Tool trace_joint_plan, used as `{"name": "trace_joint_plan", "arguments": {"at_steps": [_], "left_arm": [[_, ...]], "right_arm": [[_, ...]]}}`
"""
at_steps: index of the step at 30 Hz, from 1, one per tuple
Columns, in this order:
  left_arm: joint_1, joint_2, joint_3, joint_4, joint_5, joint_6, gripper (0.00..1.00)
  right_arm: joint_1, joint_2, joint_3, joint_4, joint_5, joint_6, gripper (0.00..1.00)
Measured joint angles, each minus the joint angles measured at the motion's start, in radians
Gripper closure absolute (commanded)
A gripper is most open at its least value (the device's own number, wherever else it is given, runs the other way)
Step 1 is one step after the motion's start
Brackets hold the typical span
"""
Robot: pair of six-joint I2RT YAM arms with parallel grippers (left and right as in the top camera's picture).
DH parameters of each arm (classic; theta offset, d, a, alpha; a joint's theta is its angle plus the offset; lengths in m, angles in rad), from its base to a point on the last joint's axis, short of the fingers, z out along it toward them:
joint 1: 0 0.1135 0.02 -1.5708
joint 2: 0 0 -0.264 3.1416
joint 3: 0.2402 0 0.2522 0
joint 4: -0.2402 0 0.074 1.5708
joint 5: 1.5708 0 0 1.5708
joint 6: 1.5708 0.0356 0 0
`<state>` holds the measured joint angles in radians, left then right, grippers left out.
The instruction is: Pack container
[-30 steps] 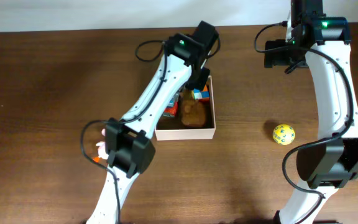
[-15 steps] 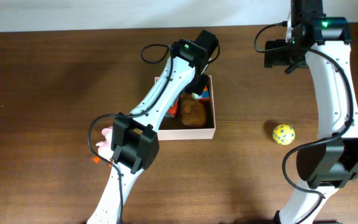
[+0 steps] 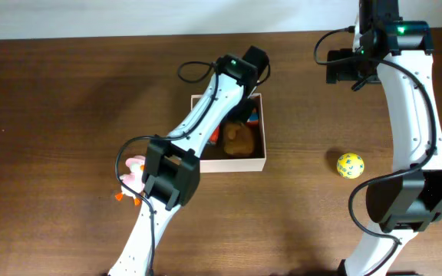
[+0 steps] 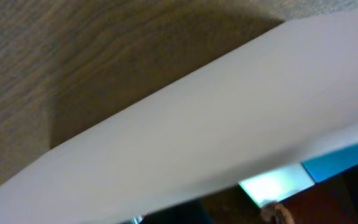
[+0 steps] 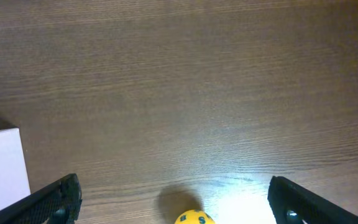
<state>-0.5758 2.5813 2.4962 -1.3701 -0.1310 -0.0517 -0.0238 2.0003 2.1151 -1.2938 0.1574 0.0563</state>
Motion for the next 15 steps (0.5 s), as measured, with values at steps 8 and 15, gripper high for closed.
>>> {"name": "trace_joint_plan", "arguments": {"at_steps": [8,15], "left_arm": [[0.014,0.0,0.0,0.008,-0.012,0.007,0.98],[0.04,0.0,0.0,0.006,-0.03,0.007,0.98]], "right_arm": [[0.0,0.0,0.0,0.0,0.0,0.0,0.01],[0.0,0.0,0.0,0.0,0.0,0.0,0.01]]}}
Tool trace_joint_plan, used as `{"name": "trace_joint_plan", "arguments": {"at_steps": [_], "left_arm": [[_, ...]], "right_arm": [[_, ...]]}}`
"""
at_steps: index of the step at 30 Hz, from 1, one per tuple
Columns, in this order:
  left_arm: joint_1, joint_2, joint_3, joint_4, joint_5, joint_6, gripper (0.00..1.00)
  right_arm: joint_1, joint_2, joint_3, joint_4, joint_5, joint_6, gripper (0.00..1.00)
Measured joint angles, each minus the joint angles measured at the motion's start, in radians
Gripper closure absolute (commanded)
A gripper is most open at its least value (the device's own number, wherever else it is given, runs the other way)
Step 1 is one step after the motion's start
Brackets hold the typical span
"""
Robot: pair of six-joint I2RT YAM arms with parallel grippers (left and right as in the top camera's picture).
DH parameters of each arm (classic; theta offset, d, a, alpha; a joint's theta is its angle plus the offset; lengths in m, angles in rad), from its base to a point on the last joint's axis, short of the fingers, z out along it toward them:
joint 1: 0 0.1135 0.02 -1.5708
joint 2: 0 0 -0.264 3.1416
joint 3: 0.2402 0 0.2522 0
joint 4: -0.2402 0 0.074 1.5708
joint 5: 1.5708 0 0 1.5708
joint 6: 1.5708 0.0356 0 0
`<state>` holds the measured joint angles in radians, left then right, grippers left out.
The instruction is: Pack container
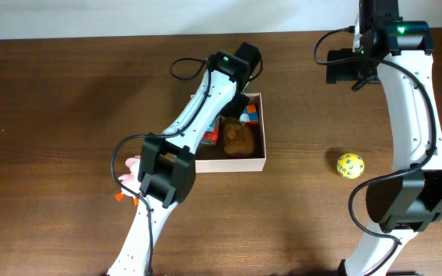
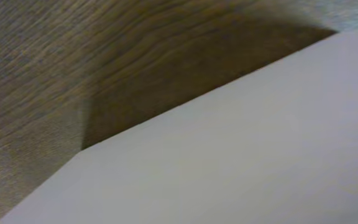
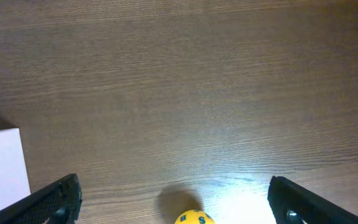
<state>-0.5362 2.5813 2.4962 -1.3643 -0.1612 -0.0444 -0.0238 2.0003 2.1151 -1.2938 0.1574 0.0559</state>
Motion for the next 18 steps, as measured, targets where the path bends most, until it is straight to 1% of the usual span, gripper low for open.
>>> {"name": "trace_joint_plan", "arguments": {"at_steps": [18], "left_arm": [[0.013,0.0,0.0,-0.038,-0.043,0.026,0.98]], "right_arm": [[0.0,0.0,0.0,0.0,0.0,0.0,0.01]]}}
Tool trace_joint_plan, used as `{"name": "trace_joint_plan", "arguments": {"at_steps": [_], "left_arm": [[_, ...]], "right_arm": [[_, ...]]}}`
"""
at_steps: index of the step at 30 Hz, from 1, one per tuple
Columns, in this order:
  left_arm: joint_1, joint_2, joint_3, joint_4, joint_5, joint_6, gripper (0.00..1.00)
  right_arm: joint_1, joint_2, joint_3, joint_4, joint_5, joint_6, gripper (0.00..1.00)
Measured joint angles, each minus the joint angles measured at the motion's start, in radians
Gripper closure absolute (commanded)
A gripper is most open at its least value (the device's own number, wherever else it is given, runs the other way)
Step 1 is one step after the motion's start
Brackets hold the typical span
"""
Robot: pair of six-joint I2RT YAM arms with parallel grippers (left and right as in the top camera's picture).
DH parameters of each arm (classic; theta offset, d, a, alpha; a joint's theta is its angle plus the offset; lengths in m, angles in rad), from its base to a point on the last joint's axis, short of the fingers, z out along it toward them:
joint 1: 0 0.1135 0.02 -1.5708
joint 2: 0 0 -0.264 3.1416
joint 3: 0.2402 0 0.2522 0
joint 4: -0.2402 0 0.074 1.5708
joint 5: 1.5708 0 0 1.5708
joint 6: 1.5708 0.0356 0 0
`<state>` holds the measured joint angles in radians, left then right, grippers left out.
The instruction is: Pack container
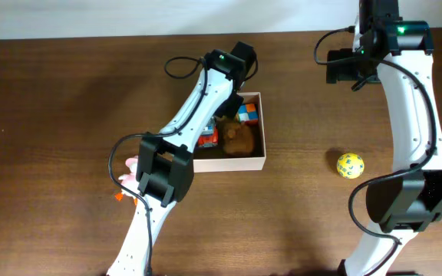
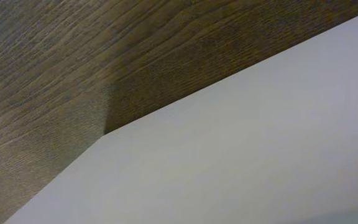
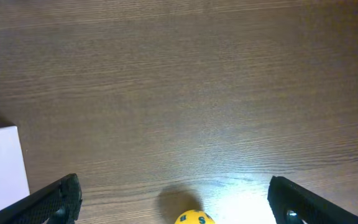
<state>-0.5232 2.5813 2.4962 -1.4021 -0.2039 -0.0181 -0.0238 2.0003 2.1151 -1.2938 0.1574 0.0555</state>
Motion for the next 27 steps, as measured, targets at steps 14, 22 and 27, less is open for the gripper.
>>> {"name": "trace_joint_plan", "arguments": {"at_steps": [14,22,27], "left_arm": [[0.007,0.0,0.088,-0.091,0.089,-0.001,0.98],[0.006,0.0,0.126,-0.174,0.168,-0.001,0.98],[0.005,0.0,0.118,-0.177,0.179,-0.001,0.99]], "right_arm": [[0.0,0.0,0.0,0.0,0.0,0.001,0.01],[0.0,0.0,0.0,0.0,0.0,0.001,0.01],[0.0,0.0,0.0,0.0,0.0,0.001,0.01]]}}
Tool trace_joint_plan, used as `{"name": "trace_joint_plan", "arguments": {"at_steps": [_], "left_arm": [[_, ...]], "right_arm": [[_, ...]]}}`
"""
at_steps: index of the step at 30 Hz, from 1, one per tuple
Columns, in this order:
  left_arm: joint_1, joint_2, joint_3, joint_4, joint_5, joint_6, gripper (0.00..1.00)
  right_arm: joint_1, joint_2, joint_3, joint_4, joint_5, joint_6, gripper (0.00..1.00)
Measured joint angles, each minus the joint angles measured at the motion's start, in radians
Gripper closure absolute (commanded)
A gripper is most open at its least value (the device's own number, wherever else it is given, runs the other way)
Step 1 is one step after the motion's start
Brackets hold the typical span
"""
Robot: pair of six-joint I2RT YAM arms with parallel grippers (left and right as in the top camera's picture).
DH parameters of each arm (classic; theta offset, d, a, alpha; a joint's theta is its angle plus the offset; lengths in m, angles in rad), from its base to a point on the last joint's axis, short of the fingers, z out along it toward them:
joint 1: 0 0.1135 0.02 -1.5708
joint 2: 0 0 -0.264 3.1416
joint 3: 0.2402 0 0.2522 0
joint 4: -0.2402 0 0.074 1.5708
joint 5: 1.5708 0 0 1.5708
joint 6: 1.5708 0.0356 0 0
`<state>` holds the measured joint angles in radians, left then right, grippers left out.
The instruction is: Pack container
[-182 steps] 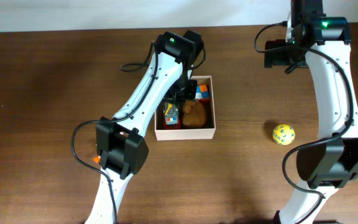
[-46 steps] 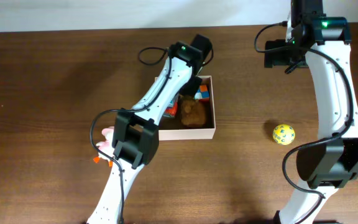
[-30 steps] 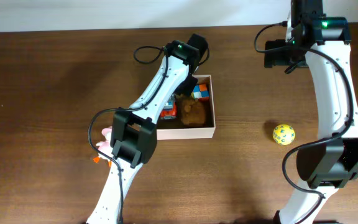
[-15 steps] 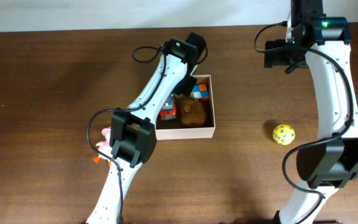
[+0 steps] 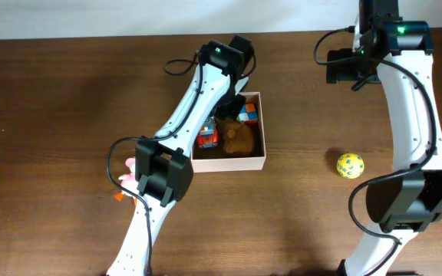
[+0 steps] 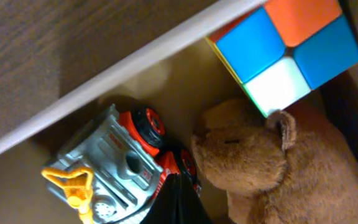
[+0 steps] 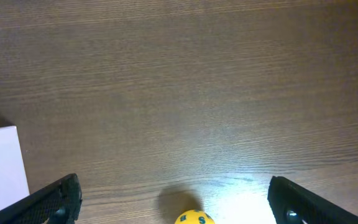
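Observation:
The white box holds a red and grey toy truck, a brown teddy bear and a colour cube. My left gripper hangs over the box's back part, above the truck and bear; its dark fingers are pressed together with nothing seen between them. A yellow ball lies on the table right of the box. My right gripper stands open high above the table, the ball just below its gap.
A pink toy with orange feet lies left of the box, partly under the left arm. The box's white wall shows at the left in the right wrist view. Brown wooden table all round.
My left gripper has moved so that its view is into the box at the truck, bear and cube, where it was filled by the box's white wall. The right arm has not moved.
The left arm lay across the box, its wrist view close against the white wall with a bit of the cube showing. At the following moments it stood further toward the back left, uncovering the truck. Now it looks down into the box. Ball and right arm stayed put.

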<state>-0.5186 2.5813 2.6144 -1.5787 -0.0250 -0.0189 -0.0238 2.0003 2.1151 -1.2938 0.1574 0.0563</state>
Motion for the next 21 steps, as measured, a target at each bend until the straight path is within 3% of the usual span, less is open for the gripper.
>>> {"name": "trace_joint_plan", "arguments": {"at_steps": [9,21], "left_arm": [[-0.002,0.0,-0.096,-0.005,0.004,0.001,0.98],[0.0,0.0,-0.096,-0.008,-0.001,0.001,0.98]], "right_arm": [[0.0,0.0,0.0,0.0,0.0,0.0,0.01],[0.0,0.0,0.0,0.0,0.0,0.0,0.01]]}}
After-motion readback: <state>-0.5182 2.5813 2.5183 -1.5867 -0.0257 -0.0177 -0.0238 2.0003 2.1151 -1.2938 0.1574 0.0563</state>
